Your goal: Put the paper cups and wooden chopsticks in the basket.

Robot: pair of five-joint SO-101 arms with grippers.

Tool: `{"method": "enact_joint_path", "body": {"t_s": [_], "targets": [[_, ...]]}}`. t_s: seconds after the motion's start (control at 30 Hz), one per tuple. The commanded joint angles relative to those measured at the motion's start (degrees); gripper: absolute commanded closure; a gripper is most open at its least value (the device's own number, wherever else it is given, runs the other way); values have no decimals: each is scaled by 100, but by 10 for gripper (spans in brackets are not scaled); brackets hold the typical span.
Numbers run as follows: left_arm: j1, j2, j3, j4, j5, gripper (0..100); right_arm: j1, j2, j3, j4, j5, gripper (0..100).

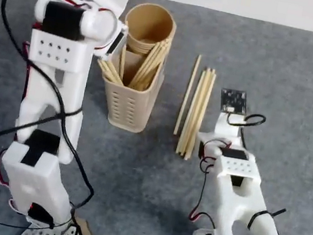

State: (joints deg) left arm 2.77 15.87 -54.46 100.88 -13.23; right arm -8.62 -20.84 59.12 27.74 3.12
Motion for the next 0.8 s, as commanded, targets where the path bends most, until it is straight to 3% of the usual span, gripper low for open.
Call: {"method": "enact_joint_path", "body": {"t_s": [0.0, 0.23, 0.4, 0.6, 0.77], "targets": [[13, -602, -215, 0, -26, 855, -57, -13, -31, -92, 62, 797], [-66, -1771, -848, 0, -9, 856, -57, -13, -31, -92, 62, 797], [-382, -2765, -514, 35, 800, 857, -57, -13, -22, -92, 62, 797], [-400, -4110, 1895, -35, 1090, 857, -48, -22, -22, -92, 62, 797], [-488, -5596, 5086, -1512, 1108, 857, 92, -66, -75, -92, 62, 797]]}}
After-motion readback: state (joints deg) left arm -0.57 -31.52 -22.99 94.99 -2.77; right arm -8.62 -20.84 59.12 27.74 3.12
